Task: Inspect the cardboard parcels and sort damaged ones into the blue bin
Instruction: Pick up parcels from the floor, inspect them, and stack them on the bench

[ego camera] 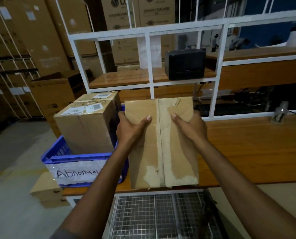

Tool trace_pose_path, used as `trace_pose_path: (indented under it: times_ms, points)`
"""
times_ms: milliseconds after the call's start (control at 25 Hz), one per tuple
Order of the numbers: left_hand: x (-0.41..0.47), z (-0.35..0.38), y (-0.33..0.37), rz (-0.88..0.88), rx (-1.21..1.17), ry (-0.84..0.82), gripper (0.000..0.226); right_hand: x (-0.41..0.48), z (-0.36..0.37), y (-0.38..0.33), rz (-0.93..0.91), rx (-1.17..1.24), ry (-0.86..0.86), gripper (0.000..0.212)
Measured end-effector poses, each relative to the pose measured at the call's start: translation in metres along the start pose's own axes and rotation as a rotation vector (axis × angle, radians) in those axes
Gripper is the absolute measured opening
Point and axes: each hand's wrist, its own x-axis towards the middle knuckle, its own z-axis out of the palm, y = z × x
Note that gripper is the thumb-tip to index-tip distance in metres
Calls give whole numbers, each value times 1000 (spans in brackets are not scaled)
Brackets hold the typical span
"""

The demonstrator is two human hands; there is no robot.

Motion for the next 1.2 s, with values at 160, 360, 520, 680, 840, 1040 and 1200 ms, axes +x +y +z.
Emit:
trace_pose_path:
  times_ms: [160,360,520,680,840,1040,1200]
  points:
    - [10,5,-23,-9,35,7,90,7,19,18,52,8,-14,78]
    - [22,3,-52,-21,94,-111,109,9,33,28,107,-42,-83,90]
    - [25,7,-72,-70,64,-120,101,11,44,33,109,-47,-121,98]
    - [26,1,-97,-64,74,-230,103,5,53,42,99,-91,-133,90]
    - [18,4,-109,-73,122,-160,102,-4,55,55,69,-79,-109,94]
    - [-6,5,-129,-105,119,-196,111,-32,55,78,125,-139,-142,97]
    - [-16,0,-137,-153,150,-347,119,-37,45,85,183,-124,-297,112]
